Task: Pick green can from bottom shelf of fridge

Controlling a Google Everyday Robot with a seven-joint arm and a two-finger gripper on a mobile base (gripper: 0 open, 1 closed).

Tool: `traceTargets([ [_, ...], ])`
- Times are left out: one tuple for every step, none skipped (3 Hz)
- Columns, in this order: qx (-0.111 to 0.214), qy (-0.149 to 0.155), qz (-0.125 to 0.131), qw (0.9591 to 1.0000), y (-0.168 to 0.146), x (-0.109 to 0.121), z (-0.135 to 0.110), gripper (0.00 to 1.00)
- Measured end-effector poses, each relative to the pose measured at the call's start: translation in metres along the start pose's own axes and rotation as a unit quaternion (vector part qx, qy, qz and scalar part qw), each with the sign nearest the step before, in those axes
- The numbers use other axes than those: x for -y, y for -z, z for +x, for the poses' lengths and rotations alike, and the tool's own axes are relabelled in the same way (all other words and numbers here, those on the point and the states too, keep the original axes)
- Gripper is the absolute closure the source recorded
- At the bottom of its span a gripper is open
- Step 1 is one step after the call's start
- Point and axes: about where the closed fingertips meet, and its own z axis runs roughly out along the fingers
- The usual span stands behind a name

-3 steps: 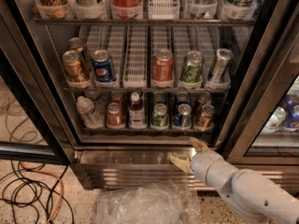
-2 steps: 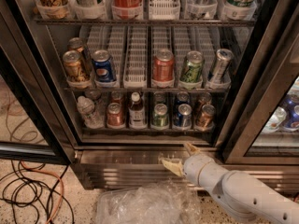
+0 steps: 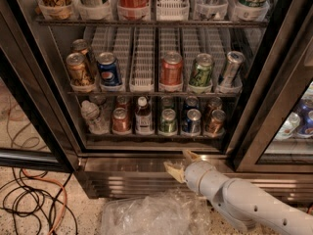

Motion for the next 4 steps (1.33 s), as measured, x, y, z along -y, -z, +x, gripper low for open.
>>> traceTargets([
  [0.0,0.0,0.0,1.0,0.0,0.0,0.0,0.38],
  [0.009,0.013,-0.002,0.9999,-0.025,0.004,-0.002,0.28],
  [0.03,0.024,0.002,0.9993,-0.054,0.011,-0.013,0.28],
  [0.031,0.023,0.003,0.9993,-0.055,0.012,-0.013,0.22],
])
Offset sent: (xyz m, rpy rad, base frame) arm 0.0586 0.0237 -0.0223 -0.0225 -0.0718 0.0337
